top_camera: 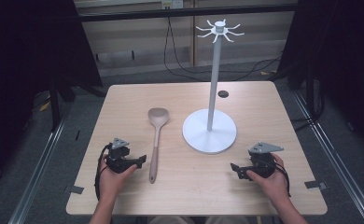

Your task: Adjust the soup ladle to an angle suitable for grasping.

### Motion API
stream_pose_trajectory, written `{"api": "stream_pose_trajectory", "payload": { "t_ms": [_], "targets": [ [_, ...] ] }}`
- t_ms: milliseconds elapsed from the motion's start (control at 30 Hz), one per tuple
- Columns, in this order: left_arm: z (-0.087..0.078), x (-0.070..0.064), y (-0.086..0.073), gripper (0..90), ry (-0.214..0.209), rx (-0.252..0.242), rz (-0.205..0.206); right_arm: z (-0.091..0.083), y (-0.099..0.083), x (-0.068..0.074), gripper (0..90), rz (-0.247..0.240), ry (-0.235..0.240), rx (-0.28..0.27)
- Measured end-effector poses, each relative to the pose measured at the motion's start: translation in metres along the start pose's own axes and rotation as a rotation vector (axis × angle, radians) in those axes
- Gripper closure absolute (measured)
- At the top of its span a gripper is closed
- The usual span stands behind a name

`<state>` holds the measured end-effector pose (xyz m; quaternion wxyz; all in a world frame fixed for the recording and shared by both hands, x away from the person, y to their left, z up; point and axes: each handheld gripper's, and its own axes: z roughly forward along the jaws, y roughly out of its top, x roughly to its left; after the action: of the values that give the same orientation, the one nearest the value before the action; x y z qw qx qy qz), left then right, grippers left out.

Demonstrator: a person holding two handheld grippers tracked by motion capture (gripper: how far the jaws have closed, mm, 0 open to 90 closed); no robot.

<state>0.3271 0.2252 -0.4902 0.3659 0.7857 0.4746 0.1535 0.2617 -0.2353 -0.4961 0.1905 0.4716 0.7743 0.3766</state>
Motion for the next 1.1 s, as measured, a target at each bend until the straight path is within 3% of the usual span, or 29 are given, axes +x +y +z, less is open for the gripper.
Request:
{"api": "stream_pose_trajectory", "payload": {
  "t_ms": [333, 867, 1000, 1100],
  "targets": [
    [0.000, -0.004, 0.002, 21.5, -0.008, 0.003, 0.024, 0.000, 0.001, 0.000, 8.7, -0.006, -0.002, -0.003],
    [0.005, -0.023, 0.007, 23.9, -0.081, 0.006, 0.045, 0.001, 0.001, 0.000, 8.7, -0.010, 0.004, -0.004],
    [0.007, -0.026, 0.007, 26.2, -0.103, 0.017, 0.058, 0.001, 0.001, 0.000, 8.7, -0.008, 0.006, -0.002],
    [0.008, -0.030, 0.007, 34.7, -0.105, 0.024, 0.080, 0.001, 0.001, 0.001, 8.7, -0.009, 0.007, -0.002]
  ]
}}
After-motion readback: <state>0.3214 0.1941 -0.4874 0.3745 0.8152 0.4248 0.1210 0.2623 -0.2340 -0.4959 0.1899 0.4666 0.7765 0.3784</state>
